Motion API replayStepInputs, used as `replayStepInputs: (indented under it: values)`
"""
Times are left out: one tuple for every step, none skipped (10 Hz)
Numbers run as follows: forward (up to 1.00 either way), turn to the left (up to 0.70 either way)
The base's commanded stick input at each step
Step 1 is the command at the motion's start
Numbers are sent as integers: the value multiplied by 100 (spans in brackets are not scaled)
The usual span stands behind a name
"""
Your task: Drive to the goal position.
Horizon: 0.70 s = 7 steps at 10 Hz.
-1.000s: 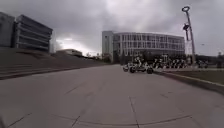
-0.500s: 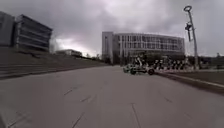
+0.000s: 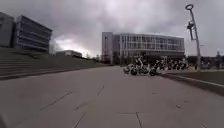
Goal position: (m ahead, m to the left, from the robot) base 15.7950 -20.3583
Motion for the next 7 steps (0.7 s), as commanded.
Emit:
replayStepInputs:
  values:
    - [64,0]
    - [73,0]
    - [84,0]
    - [85,0]
    - [85,0]
    - [85,0]
    - [85,0]
